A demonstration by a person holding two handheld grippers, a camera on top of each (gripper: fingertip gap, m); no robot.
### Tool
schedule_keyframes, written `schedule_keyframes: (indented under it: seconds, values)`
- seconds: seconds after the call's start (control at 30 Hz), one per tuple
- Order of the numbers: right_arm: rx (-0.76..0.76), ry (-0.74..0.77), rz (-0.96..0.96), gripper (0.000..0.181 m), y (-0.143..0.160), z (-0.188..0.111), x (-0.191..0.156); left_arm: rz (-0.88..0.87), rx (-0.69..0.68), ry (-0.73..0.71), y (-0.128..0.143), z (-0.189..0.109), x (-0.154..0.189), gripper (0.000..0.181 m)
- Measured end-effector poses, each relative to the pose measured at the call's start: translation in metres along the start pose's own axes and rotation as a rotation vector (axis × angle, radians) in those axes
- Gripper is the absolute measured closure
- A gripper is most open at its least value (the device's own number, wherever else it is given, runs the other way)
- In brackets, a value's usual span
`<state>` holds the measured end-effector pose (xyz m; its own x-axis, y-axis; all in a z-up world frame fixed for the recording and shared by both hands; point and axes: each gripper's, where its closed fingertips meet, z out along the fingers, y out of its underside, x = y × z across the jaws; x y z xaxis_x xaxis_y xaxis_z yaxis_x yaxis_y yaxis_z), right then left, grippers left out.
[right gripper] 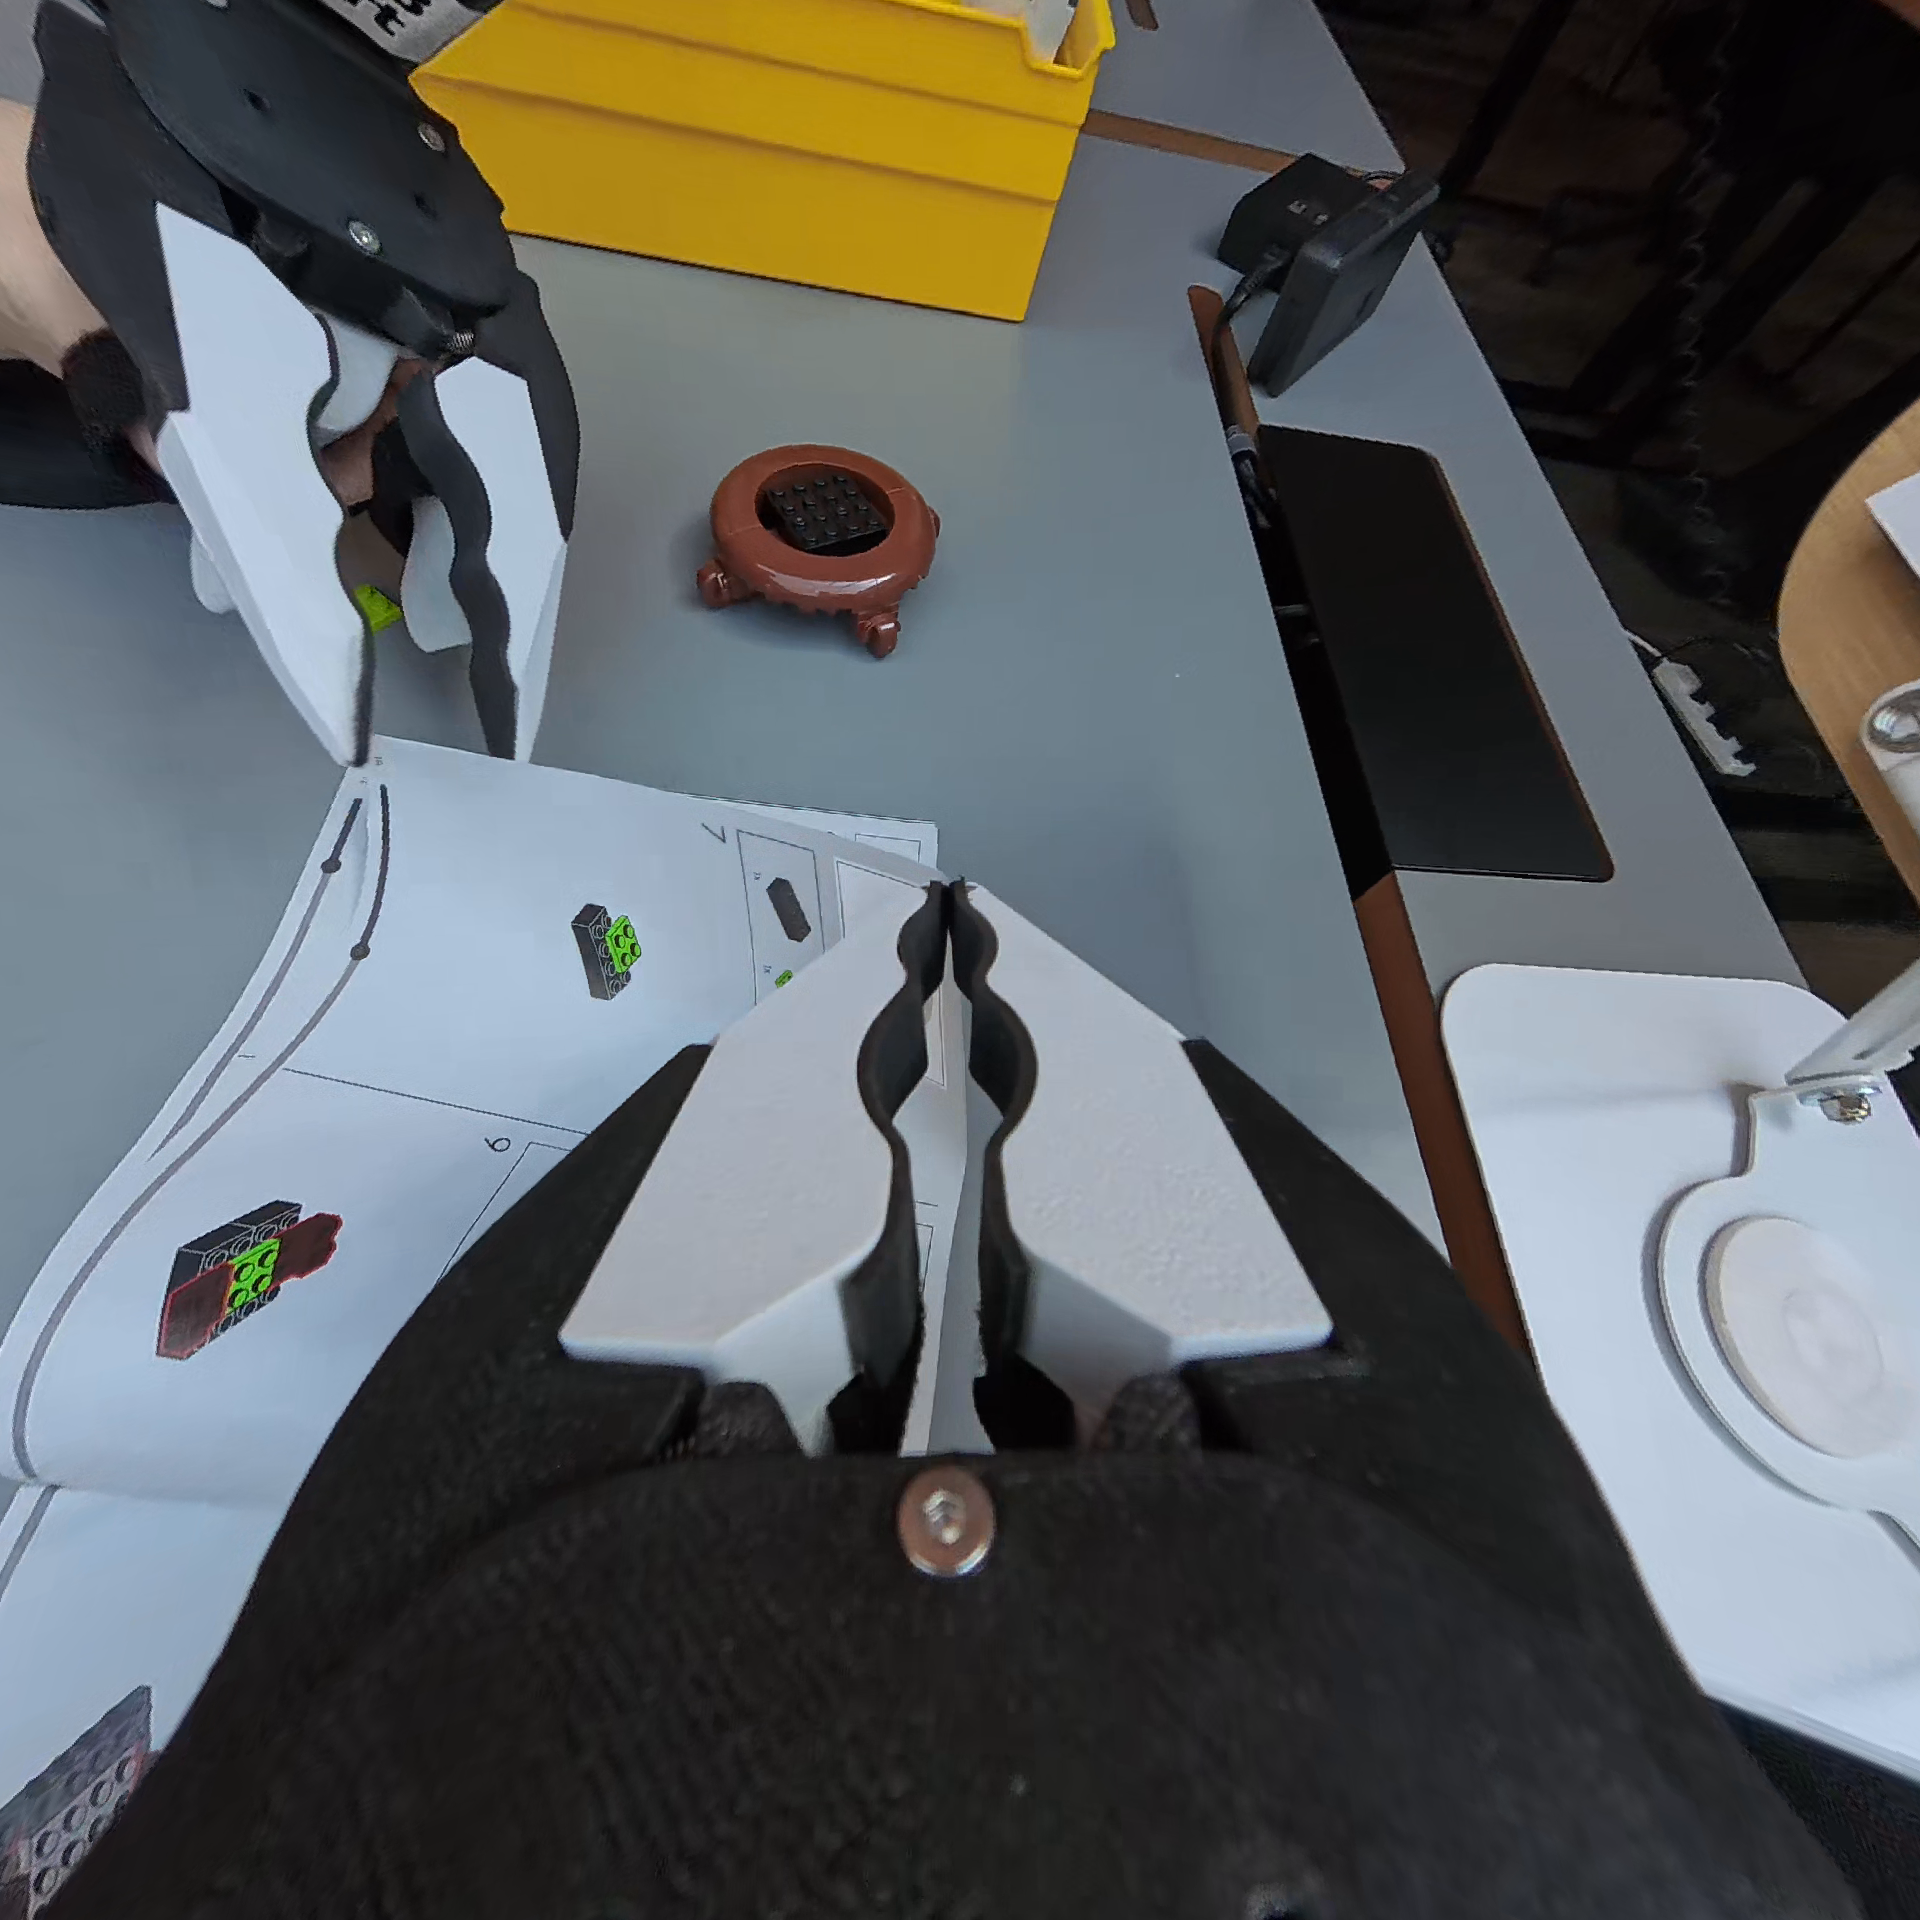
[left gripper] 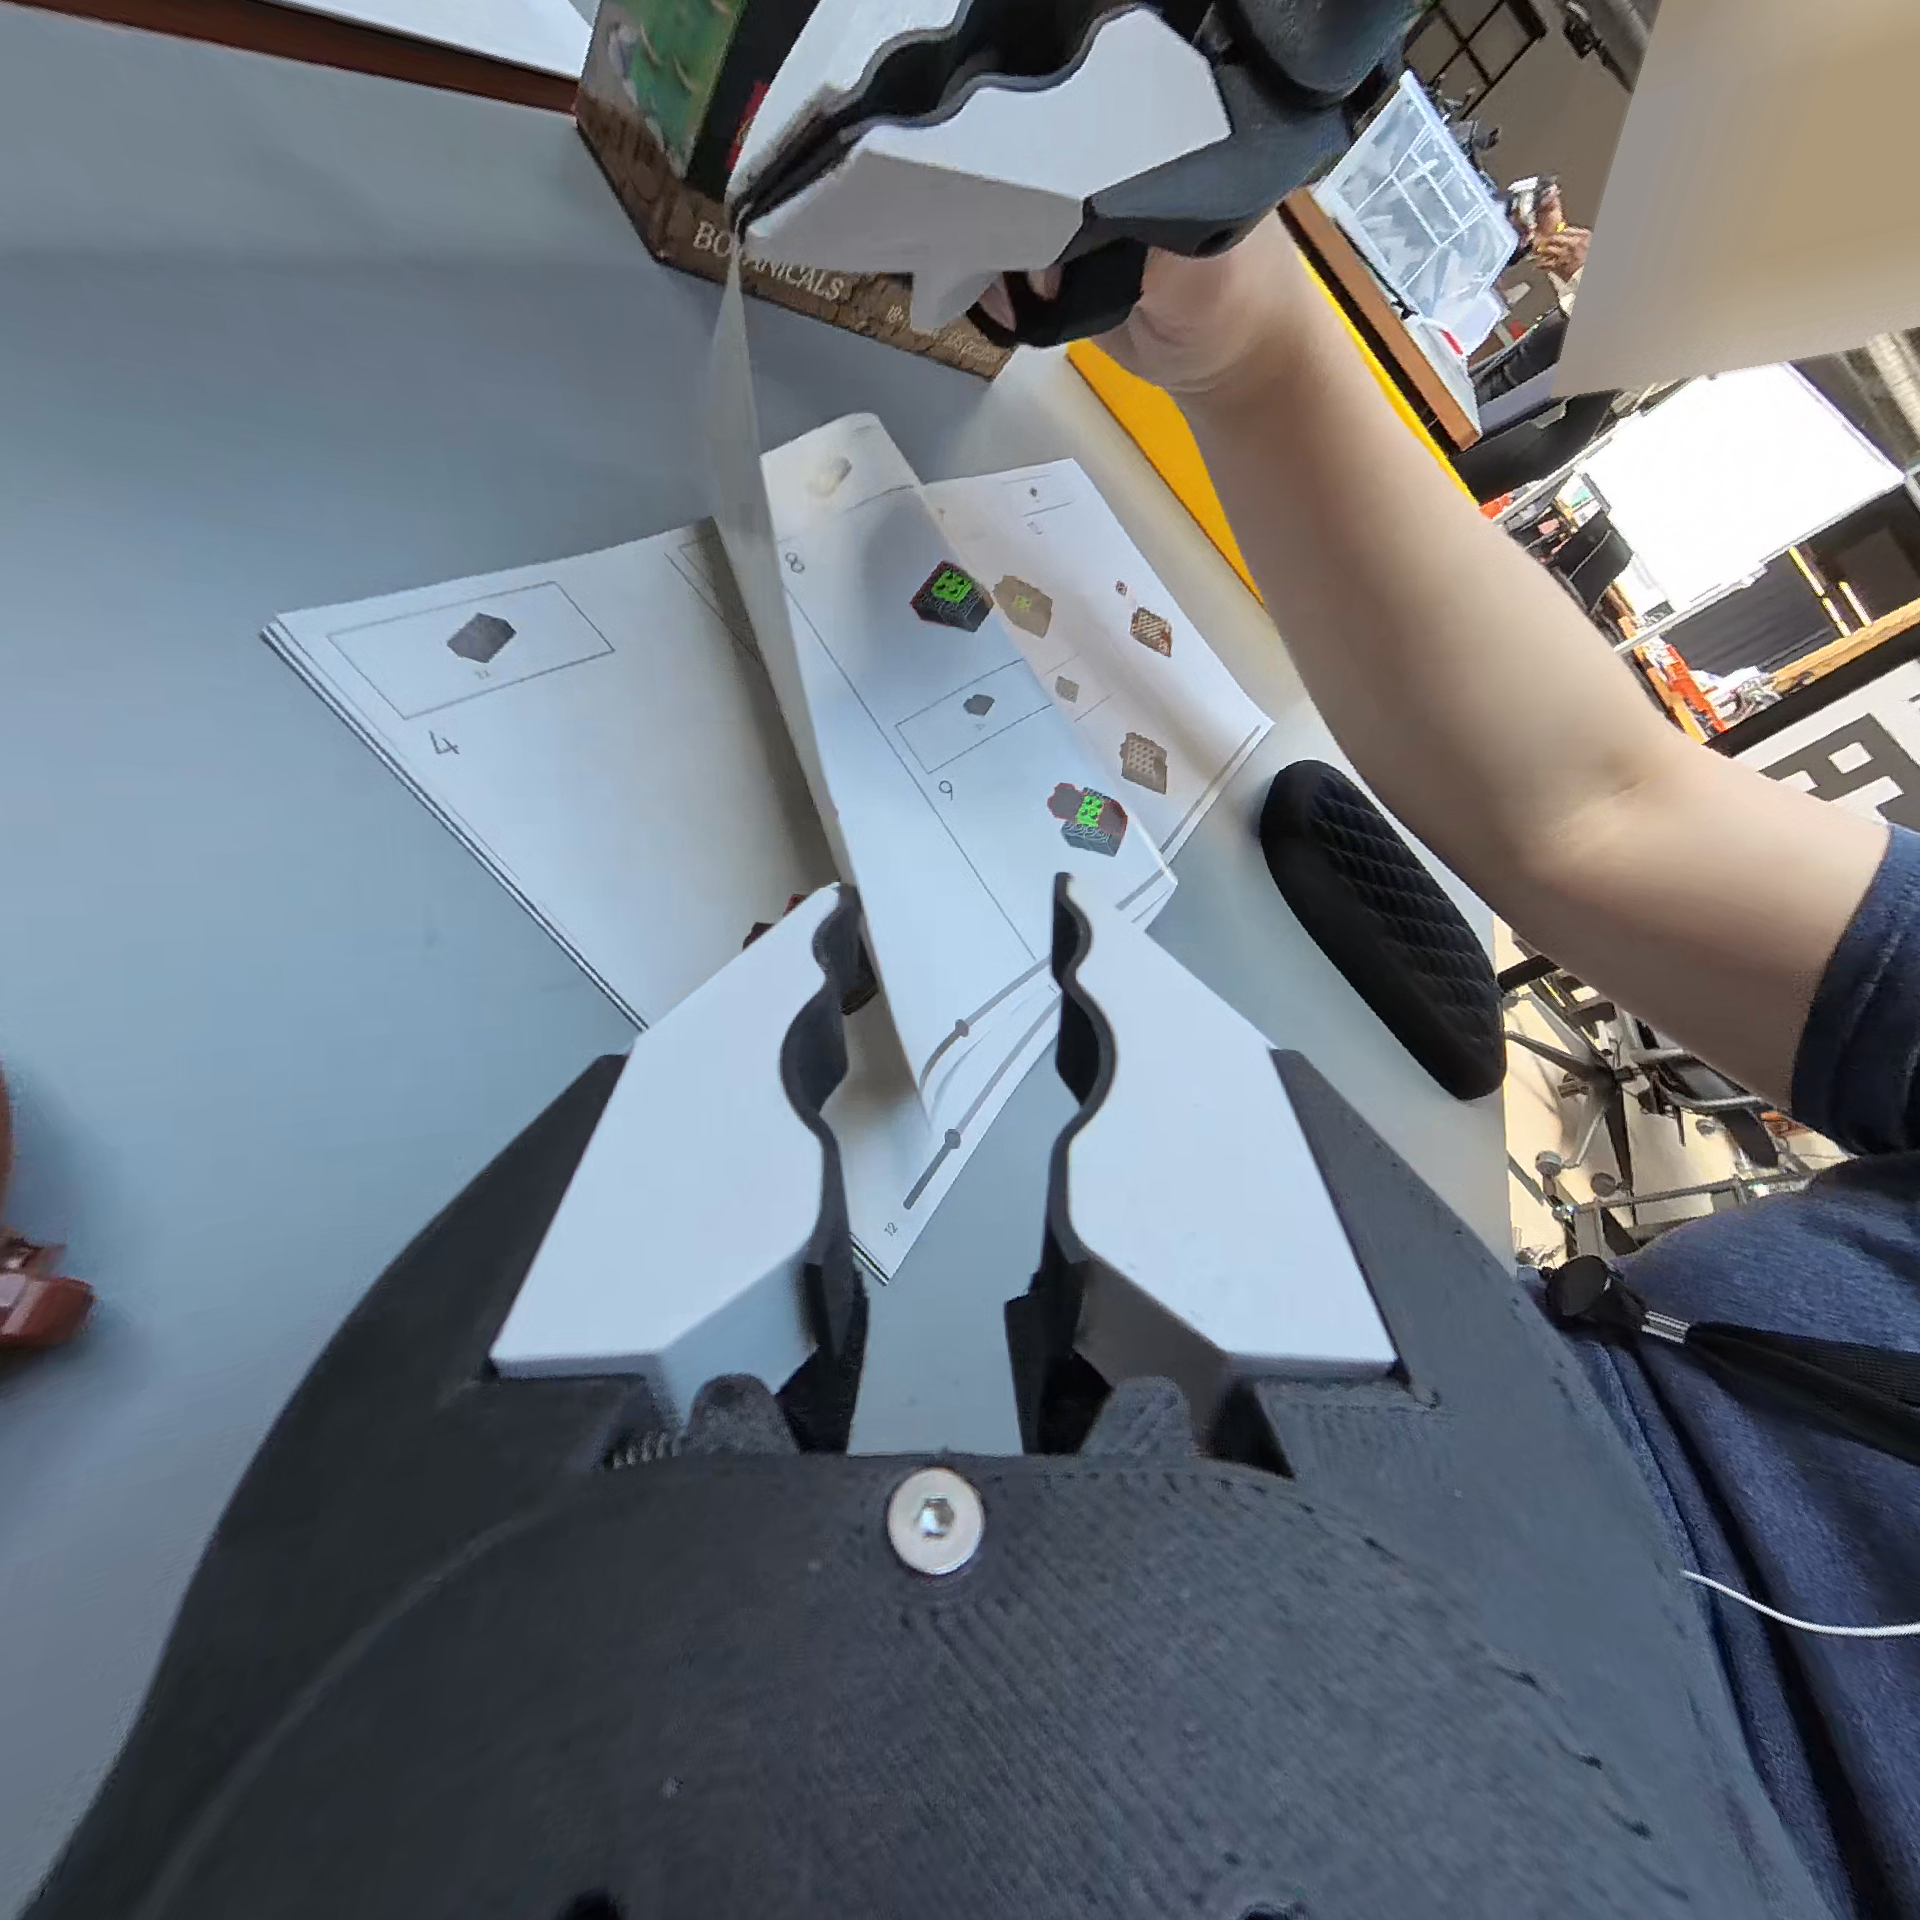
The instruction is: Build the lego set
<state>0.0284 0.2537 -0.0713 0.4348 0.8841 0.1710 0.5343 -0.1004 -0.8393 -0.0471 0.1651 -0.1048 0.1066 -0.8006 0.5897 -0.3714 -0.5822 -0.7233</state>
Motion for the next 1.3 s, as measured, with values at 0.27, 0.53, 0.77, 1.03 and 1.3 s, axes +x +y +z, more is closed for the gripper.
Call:
schedule_keyframes:
  seconds: [0.27,0.53,0.77,1.03,1.3]
  values:
    - [0.015,0.129,-0.016,0.167,-0.005,-0.017,-0.006,0.068,-0.148,-0.077,0.023,0.015,-0.002,0.181]
    - [0.154,0.405,0.132,0.120,-0.032,-0.025,-0.104,-0.076,-0.004,0.035,-0.002,0.007,0.025,0.181]
    - [-0.052,0.606,0.114,0.124,-0.007,-0.003,-0.148,-0.101,0.049,0.146,-0.015,0.012,0.055,0.181]
    - [-0.051,0.724,0.240,0.172,0.004,-0.024,-0.148,-0.068,0.095,0.220,-0.024,0.012,0.077,0.181]
    - [0.074,0.823,0.402,0.181,0.018,-0.070,-0.145,-0.081,0.207,0.225,-0.042,-0.027,0.065,0.170]
